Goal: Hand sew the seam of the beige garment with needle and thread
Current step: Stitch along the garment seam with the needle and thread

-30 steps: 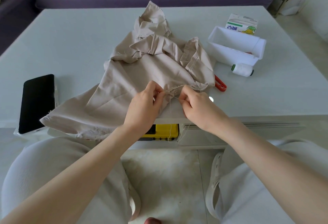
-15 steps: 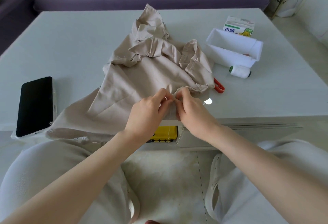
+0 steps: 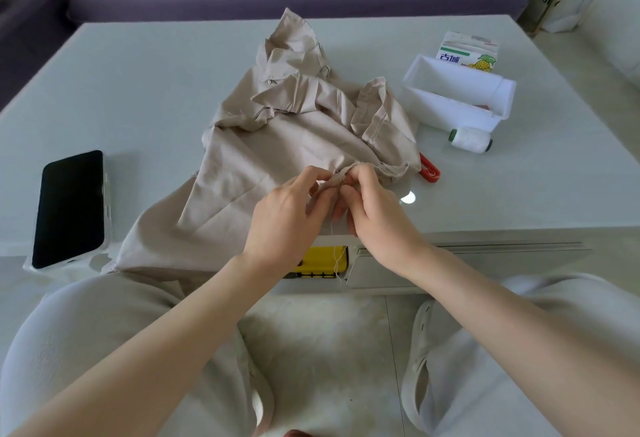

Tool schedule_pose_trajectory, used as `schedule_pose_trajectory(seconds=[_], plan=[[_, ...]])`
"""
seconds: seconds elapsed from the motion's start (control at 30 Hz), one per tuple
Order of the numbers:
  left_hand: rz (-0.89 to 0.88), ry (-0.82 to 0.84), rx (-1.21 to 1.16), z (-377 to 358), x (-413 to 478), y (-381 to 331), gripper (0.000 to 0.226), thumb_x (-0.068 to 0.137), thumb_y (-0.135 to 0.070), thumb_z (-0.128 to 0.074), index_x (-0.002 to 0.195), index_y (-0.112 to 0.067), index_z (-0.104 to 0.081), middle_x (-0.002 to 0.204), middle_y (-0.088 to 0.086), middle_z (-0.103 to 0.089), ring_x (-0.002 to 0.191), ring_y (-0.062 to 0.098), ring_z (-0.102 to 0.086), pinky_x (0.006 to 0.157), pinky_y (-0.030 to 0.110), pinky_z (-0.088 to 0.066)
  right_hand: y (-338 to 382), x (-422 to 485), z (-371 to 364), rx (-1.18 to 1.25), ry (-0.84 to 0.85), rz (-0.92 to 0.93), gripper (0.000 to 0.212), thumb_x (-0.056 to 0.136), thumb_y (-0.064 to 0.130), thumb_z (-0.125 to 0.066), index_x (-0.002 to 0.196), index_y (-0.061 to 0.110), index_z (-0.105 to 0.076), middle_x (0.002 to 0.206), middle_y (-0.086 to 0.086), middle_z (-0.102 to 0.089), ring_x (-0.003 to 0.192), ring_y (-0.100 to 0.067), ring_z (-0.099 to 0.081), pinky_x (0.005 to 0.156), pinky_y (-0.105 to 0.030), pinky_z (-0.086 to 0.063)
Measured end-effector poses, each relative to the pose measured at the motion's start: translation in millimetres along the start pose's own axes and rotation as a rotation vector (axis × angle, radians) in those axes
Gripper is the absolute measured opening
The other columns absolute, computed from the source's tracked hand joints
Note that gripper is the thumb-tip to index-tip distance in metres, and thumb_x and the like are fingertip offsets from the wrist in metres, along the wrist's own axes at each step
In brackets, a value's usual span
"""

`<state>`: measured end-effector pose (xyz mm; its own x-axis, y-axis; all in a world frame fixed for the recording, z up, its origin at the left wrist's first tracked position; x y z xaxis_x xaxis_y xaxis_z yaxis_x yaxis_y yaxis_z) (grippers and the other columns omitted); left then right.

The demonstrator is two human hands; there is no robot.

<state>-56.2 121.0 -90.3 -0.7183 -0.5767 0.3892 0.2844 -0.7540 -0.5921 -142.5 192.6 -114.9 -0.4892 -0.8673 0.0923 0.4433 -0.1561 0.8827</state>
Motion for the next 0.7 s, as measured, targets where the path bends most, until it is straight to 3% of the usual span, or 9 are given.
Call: schedule_pose_trajectory(seconds=[0.13, 0.27, 0.37, 0.47, 0.6, 0.7], plan=[[-0.004, -0.072, -0.044, 10, 6, 2, 0.019, 0.090, -0.023, -0.053, 0.098, -0.016, -0.069, 0.073, -0.007, -0.063, 0.059, 0.012, -0.052, 0.053, 0.035, -0.047, 4, -3, -5, -0.055, 0.033, 0.092, 0.009, 0.100, 0.006, -0.040, 0.106, 0.009, -0.045, 0.081, 0.010, -0.054, 0.073, 0.006, -0.052, 0.066, -0.008, -0.039], [0.021, -0.089, -0.072, 12, 6, 4, 0.022, 0.089, -0.023, -0.051, 0.098, -0.018, -0.070, 0.081, -0.006, -0.067, 0.064, 0.013, -0.055, 0.057, 0.038, -0.050, 10, -3, 3, -0.018, -0.031, 0.117, 0.009, 0.098, 0.006, -0.045, 0.103, 0.008, -0.053, 0.075, 0.014, -0.054, 0.071, 0.008, -0.055, 0.065, -0.005, -0.038], [0.025, -0.077, -0.072, 10, 5, 3, 0.020, 0.090, -0.021, -0.052, 0.099, -0.018, -0.070, 0.081, -0.006, -0.067, 0.065, 0.014, -0.056, 0.058, 0.038, -0.051, 8, -3, 6, 0.061, -0.051, 0.026, 0.015, 0.100, 0.018, -0.043, 0.096, 0.011, -0.055, 0.072, 0.010, -0.058, 0.061, 0.005, -0.055, 0.060, -0.009, -0.040], [0.046, -0.089, -0.057, 11, 6, 4, 0.017, 0.091, -0.017, -0.054, 0.097, -0.017, -0.069, 0.080, -0.005, -0.066, 0.066, 0.014, -0.056, 0.058, 0.040, -0.051, -2, -4, -4, 0.123, 0.061, -0.136, 0.028, 0.101, 0.030, -0.039, 0.093, 0.014, -0.059, 0.073, 0.001, -0.067, 0.052, -0.001, -0.049, 0.054, -0.014, -0.041], [0.058, -0.105, -0.051, 14, 7, 4, 0.020, 0.089, -0.020, -0.051, 0.097, -0.017, -0.069, 0.074, -0.010, -0.060, 0.062, 0.012, -0.052, 0.056, 0.037, -0.049, -5, -5, -19, 0.230, 0.250, -0.205, 0.030, 0.102, 0.025, -0.040, 0.090, 0.013, -0.065, 0.070, 0.002, -0.066, 0.052, -0.005, -0.044, 0.051, -0.015, -0.040], [0.032, -0.102, -0.041, 13, 6, 1, 0.021, 0.088, -0.018, -0.050, 0.096, -0.017, -0.069, 0.072, -0.011, -0.057, 0.060, 0.011, -0.049, 0.054, 0.035, -0.047, -3, -2, -13, 0.235, 0.172, -0.168, 0.033, 0.102, 0.021, -0.040, 0.079, 0.015, -0.063, 0.066, 0.002, -0.064, 0.051, -0.008, -0.044, 0.051, -0.016, -0.039]])
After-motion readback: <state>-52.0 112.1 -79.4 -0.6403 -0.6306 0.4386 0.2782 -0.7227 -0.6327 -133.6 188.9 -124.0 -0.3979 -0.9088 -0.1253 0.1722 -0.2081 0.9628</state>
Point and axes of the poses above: each hand's wrist, its own x-axis towards the middle knuckle, its own z-axis out of the back of the hand, y = z × x, the point moved 9 cm from there along x, towards the middle knuckle
